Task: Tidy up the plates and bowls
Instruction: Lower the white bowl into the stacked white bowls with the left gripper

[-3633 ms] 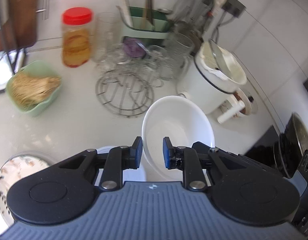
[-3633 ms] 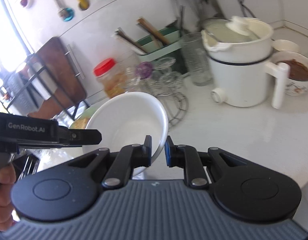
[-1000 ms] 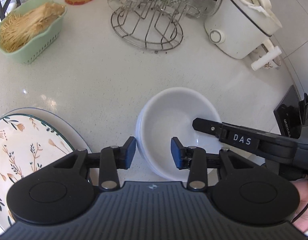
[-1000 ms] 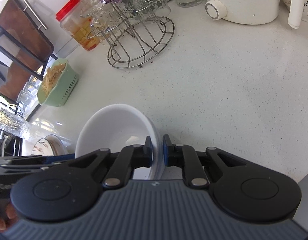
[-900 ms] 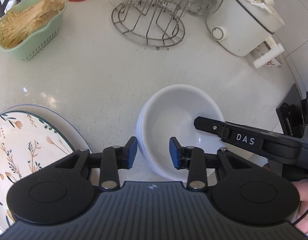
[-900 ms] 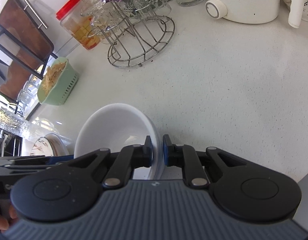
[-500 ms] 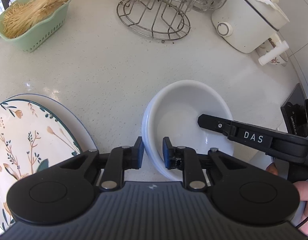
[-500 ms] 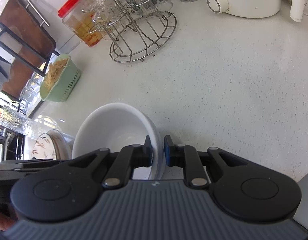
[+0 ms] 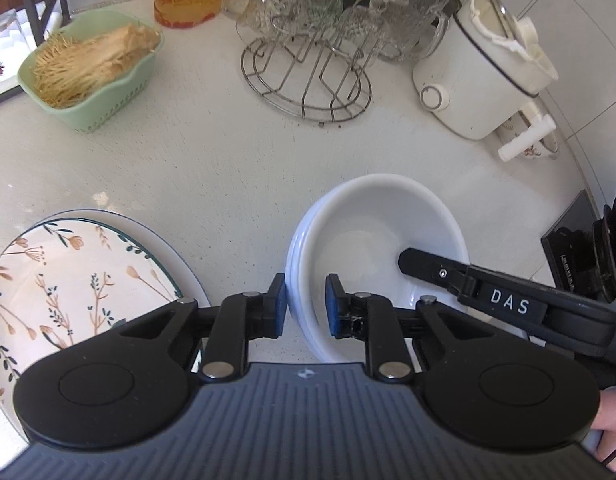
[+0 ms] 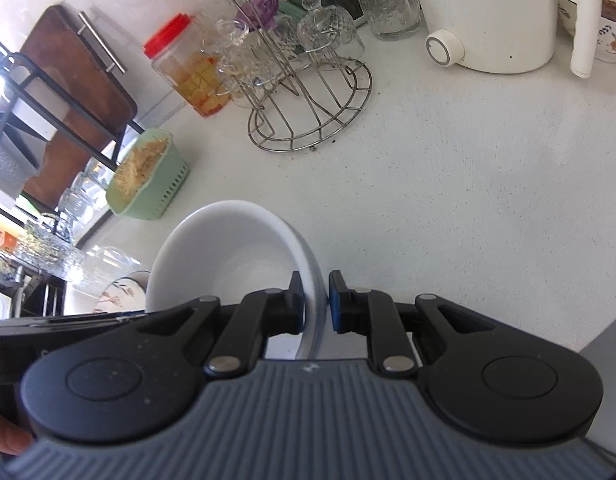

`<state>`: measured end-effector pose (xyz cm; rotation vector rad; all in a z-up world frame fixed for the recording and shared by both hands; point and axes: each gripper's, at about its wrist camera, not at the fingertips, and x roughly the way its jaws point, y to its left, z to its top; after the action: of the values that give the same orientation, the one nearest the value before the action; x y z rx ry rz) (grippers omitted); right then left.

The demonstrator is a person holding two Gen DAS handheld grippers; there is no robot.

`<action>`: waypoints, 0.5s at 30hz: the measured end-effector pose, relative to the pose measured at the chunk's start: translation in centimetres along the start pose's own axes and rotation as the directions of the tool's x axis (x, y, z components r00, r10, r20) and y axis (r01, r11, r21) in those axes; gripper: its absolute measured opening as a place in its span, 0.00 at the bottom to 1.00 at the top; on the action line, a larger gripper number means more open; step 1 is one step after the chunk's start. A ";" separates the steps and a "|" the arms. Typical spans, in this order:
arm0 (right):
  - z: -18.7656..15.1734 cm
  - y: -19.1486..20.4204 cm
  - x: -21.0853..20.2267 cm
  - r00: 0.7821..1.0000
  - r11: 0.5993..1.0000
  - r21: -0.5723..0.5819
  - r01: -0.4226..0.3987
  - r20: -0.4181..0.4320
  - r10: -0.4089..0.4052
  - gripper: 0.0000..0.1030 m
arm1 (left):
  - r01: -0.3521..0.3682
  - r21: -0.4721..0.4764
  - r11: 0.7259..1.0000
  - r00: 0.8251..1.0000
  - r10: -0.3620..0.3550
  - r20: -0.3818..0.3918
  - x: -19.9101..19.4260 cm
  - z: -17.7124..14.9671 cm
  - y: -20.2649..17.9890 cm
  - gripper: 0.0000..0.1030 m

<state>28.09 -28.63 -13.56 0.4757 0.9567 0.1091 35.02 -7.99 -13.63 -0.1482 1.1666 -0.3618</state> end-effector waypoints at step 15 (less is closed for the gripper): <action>-1.1 5.3 -3.3 0.999 1.000 -0.007 0.008 0.032 -0.008 0.17 | 0.036 -0.004 0.999 0.999 -0.035 0.034 -6.2 0.2 2.5 0.23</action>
<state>25.88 -24.48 -9.24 0.4658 0.9264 0.0977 33.60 -3.51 -8.90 -0.1786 1.1327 -0.3865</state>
